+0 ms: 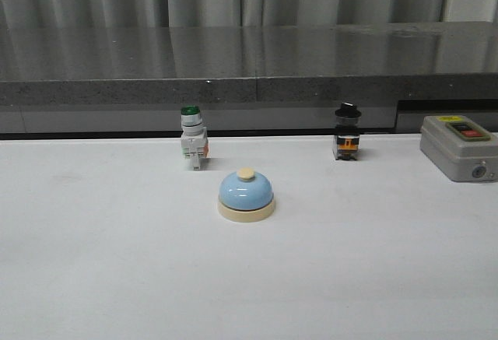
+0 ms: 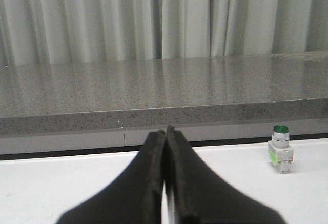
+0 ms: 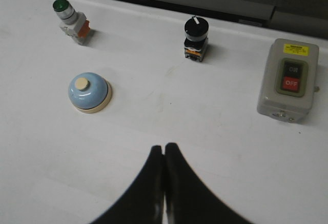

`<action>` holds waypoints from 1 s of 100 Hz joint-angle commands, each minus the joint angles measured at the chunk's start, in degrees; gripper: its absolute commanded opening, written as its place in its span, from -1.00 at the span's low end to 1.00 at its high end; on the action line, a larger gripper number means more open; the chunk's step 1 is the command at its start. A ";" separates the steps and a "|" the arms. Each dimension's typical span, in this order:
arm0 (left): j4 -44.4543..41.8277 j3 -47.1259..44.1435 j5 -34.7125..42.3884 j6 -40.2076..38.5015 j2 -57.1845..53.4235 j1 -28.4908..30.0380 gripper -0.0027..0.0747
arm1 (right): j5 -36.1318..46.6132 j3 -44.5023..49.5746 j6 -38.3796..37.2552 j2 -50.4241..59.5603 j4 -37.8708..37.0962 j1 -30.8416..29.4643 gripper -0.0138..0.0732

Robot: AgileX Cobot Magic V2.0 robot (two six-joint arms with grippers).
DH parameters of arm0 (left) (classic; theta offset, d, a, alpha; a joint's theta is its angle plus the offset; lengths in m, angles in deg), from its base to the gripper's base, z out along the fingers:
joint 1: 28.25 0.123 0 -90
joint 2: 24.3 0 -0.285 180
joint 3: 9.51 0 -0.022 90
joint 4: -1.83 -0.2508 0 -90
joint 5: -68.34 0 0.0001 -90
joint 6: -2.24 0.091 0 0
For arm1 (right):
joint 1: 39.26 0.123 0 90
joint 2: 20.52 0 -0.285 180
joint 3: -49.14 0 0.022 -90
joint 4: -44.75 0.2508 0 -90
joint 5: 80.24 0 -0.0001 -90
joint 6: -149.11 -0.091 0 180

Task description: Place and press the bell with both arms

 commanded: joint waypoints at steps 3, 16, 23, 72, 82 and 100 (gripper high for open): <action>0.04 -2.43 4.33 -0.35 -1.70 0.09 -0.98 | 4.23 2.69 0.49 7.31 -0.19 -0.35 -0.82; 0.04 -2.43 4.33 -0.35 -1.70 0.09 -0.98 | 4.30 6.22 0.49 14.54 -0.38 -0.35 -0.82; 0.04 -2.43 4.33 -0.35 -1.70 0.09 -0.98 | 4.98 8.03 0.49 18.32 -0.65 -0.35 -0.82; 0.04 -2.43 4.33 -0.35 -1.70 0.09 -0.98 | 1.79 10.97 0.49 32.58 -0.65 -0.35 -0.82; 0.04 -2.43 4.33 -0.35 -1.70 0.09 -0.98 | 1.58 10.97 0.49 32.58 -0.65 -0.35 -0.82; 0.04 -2.43 4.33 -0.35 -1.70 0.09 -0.98 | 1.58 10.97 0.49 32.58 -0.65 -0.35 -0.82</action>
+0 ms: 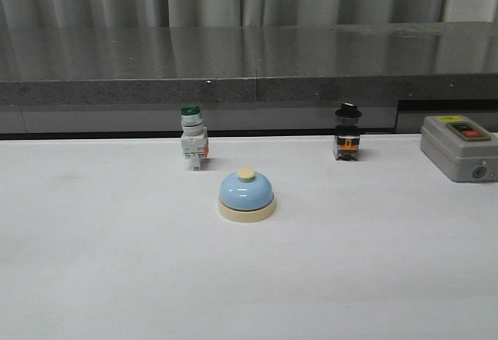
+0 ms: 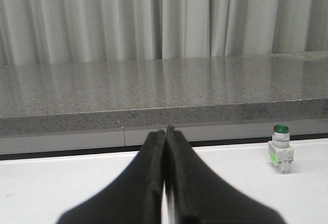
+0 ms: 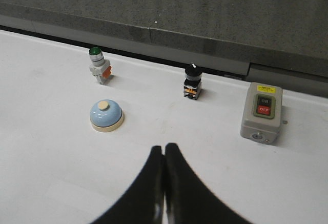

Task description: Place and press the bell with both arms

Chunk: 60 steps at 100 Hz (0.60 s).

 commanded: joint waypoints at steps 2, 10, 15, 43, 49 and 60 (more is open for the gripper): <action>0.04 -2.43 4.33 -0.35 -1.70 0.09 -0.98 | 3.54 -1.35 0.49 -0.26 0.23 -0.25 -0.82; 0.04 -2.43 4.33 -0.35 -1.70 0.09 -0.98 | 3.54 -1.35 0.49 -0.26 0.23 -0.25 -0.82; 0.04 -2.43 4.33 -0.35 -1.70 0.09 -0.98 | 3.54 -1.35 0.49 -0.26 0.23 -0.25 -0.82; 0.04 -2.43 4.33 -0.35 -1.70 0.09 -0.98 | 6.07 0.14 0.49 -0.26 -0.05 -0.25 -0.82; 0.04 -2.43 4.33 -0.35 -1.70 0.09 -0.98 | 8.23 1.59 0.49 0.05 -0.66 -0.25 -0.82; 0.04 -2.43 4.33 -0.35 -1.70 0.09 -0.98 | 14.18 5.56 0.49 1.68 -3.02 -0.25 -0.82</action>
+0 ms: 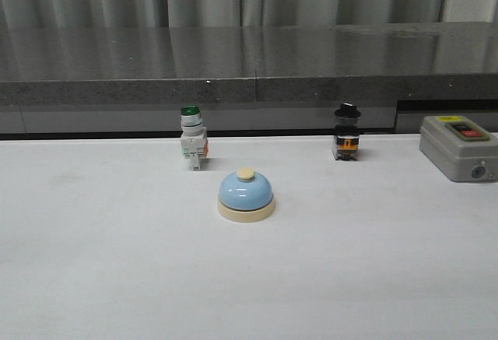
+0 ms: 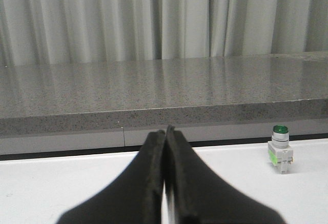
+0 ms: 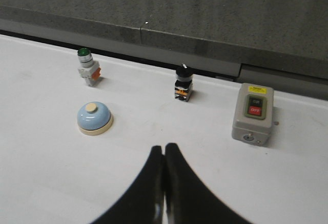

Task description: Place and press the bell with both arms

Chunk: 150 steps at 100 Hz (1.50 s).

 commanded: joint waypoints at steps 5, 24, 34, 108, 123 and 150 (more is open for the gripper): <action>0.04 -2.43 4.33 -0.35 -1.70 0.09 -0.98 | 12.21 3.58 0.49 2.16 -2.87 -0.25 -0.82; 0.04 -2.43 4.33 -0.35 -1.70 0.09 -0.98 | 24.33 12.84 -0.12 7.53 -6.49 -0.25 -0.82; 0.04 -2.43 4.33 -0.35 -1.70 0.09 -0.98 | 28.47 17.39 -0.12 10.83 -6.56 -0.25 -0.82; 0.04 -2.43 4.33 -0.35 -1.70 0.09 -0.98 | 34.53 32.04 -0.12 22.97 -8.90 -0.59 -0.82; 0.04 -2.43 4.33 -0.35 -1.70 0.09 -0.98 | 34.64 32.45 -0.32 22.97 -8.90 -2.58 -0.82; 0.04 -2.43 4.33 -0.35 -1.70 0.09 -0.98 | 34.48 32.45 -5.12 22.97 -10.44 -6.10 -0.82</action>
